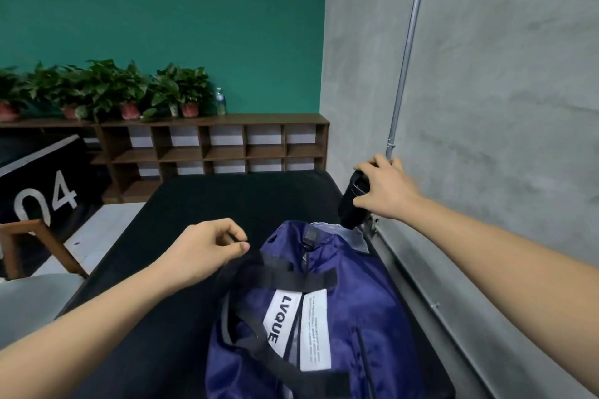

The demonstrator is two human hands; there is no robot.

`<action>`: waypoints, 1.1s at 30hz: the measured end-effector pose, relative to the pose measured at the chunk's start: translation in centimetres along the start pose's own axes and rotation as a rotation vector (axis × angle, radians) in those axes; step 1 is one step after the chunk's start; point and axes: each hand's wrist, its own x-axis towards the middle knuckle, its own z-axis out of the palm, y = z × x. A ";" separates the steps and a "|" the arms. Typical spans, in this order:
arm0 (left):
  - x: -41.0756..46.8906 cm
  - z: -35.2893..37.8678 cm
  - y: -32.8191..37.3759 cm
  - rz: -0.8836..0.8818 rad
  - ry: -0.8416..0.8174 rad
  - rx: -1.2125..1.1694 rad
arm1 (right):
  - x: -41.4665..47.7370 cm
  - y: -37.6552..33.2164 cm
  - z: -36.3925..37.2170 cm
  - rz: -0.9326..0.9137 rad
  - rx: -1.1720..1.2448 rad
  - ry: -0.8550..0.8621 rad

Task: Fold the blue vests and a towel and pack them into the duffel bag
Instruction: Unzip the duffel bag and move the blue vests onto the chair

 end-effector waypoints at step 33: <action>3.1 7.8 -6.8 -0.071 -0.014 -0.101 | 17.6 -1.8 14.6 0.013 0.228 -0.195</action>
